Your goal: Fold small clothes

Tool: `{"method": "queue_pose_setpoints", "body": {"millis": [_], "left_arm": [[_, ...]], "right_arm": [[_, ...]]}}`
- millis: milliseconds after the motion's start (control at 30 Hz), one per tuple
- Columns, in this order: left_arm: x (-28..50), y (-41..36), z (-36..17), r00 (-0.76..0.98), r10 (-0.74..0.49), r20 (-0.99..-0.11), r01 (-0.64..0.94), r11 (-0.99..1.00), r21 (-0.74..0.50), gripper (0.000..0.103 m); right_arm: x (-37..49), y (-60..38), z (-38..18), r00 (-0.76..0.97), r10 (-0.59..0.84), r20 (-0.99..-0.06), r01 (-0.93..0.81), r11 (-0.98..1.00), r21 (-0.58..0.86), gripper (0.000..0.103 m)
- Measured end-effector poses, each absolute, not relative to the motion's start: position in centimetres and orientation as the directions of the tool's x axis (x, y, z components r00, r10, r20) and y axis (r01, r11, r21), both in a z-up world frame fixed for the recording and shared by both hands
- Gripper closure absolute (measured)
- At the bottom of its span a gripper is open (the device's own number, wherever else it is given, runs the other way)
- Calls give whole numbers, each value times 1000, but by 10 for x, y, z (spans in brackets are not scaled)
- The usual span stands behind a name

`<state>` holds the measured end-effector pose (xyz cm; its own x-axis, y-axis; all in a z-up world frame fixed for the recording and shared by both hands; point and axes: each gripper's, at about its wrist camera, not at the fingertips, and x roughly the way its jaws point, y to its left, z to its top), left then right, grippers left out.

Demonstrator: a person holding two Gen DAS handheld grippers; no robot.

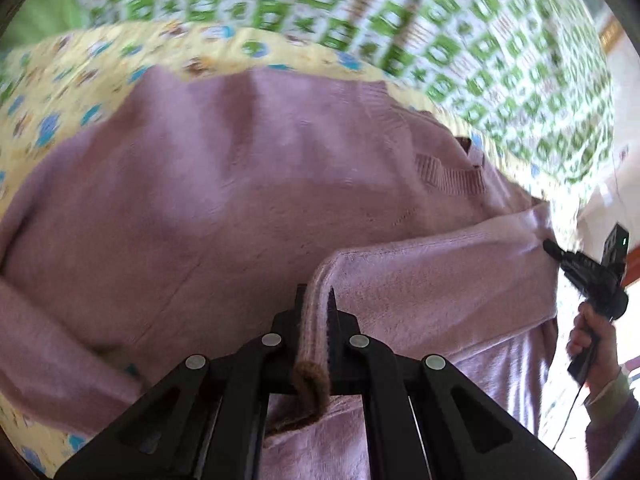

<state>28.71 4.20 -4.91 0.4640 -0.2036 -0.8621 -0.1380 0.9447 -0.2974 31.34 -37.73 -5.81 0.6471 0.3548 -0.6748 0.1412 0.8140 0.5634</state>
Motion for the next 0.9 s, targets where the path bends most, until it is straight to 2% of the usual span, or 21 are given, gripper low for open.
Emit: {"method": "queue_pose_setpoints", "body": {"millis": [200,267,300,367,467,500,533,633,800,900], "left_arm": [[300,54,-76,425,-193,-885,-196,934,-298,99],[299,57,-77,411,-209,-887,-202,928,-312,96],[297,60,-75,405,-219,-888,-210,923,-323,91],[290,62,-65,410,-219,-886,-227,916,-331,86],[272,71,-50,426,-204,-882,-266,903,-337,61],[261,76,-45,429,-200,-881,-289,893,-344,45],[249,83,-39,437,-192,-879,-315,882,-349,39],[220,101,-29,440,-161,-883,-383,856,-347,35],[175,140,-36,391,-121,-912,-504,801,-323,34],[150,163,-52,388,-152,-909,-595,712,-373,34]], "right_arm": [[321,-375,-77,608,344,-715,158,830,534,95],[323,-371,-77,594,332,-733,172,838,518,92],[324,-368,-77,586,322,-744,179,844,506,88],[323,-363,-70,580,281,-764,199,861,468,69],[308,-362,-52,621,279,-732,190,853,487,51],[302,-361,-44,640,281,-715,181,849,496,50],[295,-359,-38,653,281,-704,173,849,500,46],[274,-348,-24,669,312,-674,132,843,522,44],[240,-319,-21,643,387,-661,79,825,559,44],[226,-300,-25,619,415,-667,75,814,575,44]]}}
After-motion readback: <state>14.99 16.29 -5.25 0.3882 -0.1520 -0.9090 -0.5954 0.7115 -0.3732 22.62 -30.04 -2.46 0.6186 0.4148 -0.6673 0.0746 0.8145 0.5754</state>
